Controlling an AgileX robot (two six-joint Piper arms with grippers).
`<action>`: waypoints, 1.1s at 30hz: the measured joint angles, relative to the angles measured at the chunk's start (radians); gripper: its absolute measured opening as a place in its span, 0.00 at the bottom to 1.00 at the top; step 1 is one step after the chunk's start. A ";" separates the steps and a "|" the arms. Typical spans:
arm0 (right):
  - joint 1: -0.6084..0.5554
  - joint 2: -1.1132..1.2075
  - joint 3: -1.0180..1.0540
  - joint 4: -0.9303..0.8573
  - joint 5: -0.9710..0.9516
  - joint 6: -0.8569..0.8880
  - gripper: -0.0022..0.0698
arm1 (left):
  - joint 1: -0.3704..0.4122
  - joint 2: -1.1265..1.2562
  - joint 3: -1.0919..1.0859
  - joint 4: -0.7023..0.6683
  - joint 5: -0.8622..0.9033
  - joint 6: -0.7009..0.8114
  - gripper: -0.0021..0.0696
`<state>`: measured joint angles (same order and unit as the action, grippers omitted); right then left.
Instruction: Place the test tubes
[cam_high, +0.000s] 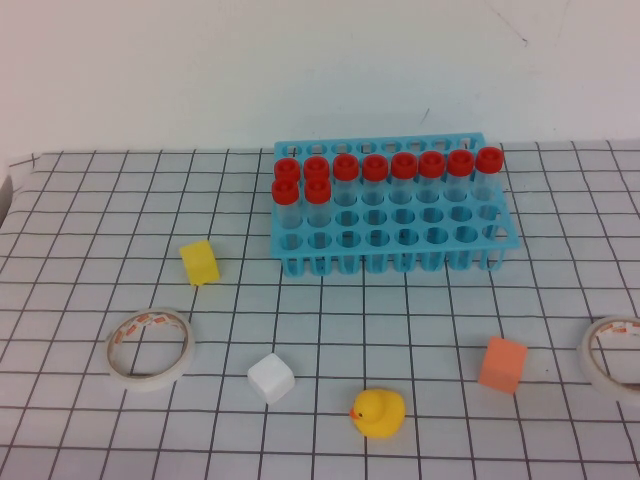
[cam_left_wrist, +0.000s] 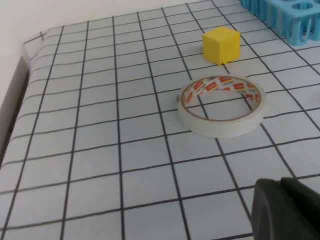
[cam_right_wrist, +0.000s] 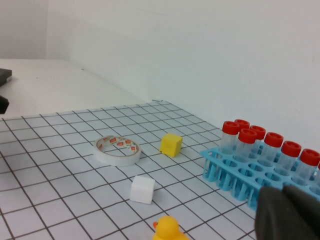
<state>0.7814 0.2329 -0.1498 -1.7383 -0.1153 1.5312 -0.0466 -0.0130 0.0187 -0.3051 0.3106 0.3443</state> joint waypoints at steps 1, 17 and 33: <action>0.000 0.000 0.000 0.000 0.000 0.000 0.03 | 0.000 0.000 0.000 0.024 0.000 -0.038 0.03; 0.000 0.000 0.000 0.000 0.000 0.000 0.03 | 0.000 0.000 -0.002 0.248 0.000 -0.302 0.03; 0.000 0.000 0.000 0.000 0.000 0.000 0.03 | 0.000 0.000 -0.002 0.248 0.000 -0.294 0.03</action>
<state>0.7814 0.2329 -0.1498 -1.7383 -0.1153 1.5312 -0.0466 -0.0130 0.0169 -0.0571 0.3106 0.0498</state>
